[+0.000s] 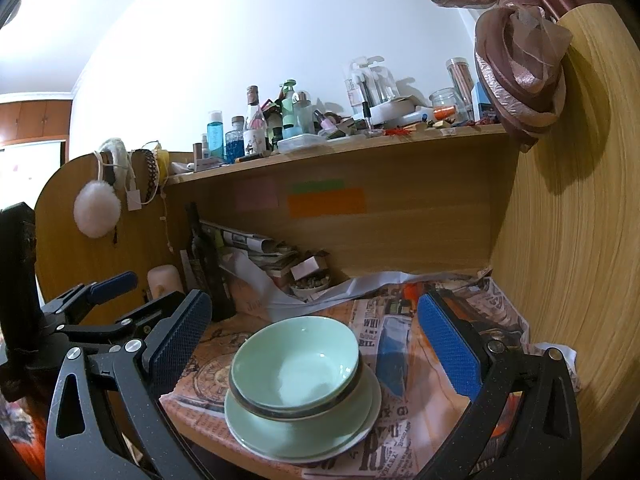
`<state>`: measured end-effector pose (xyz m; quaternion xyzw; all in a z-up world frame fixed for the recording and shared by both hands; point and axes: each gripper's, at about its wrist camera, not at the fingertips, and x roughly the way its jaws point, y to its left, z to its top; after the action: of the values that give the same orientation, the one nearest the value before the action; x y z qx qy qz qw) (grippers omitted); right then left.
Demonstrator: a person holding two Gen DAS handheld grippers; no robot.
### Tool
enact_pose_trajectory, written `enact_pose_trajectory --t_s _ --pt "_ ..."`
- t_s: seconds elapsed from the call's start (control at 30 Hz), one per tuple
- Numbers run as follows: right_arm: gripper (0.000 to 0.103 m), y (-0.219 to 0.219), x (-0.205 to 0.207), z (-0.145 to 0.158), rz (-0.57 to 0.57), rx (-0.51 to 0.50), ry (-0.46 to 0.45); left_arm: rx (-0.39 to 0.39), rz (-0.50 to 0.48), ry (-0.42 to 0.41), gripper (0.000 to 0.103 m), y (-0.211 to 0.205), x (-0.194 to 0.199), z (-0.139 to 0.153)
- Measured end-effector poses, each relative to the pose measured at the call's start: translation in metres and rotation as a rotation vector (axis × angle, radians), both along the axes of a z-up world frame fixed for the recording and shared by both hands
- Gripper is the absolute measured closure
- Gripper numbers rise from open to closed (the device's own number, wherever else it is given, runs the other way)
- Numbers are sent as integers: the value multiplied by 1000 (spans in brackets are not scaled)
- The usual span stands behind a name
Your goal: Organize plates and bowls
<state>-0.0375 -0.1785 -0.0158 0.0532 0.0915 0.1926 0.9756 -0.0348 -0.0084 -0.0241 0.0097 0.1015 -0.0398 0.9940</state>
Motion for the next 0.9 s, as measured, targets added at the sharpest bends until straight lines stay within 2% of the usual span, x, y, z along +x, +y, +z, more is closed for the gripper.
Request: enact_pose_trajectory --t_s 0.9 --pt "0 -4 5 -2 -13 7 7 6 -23 18 1 -2 9 -4"
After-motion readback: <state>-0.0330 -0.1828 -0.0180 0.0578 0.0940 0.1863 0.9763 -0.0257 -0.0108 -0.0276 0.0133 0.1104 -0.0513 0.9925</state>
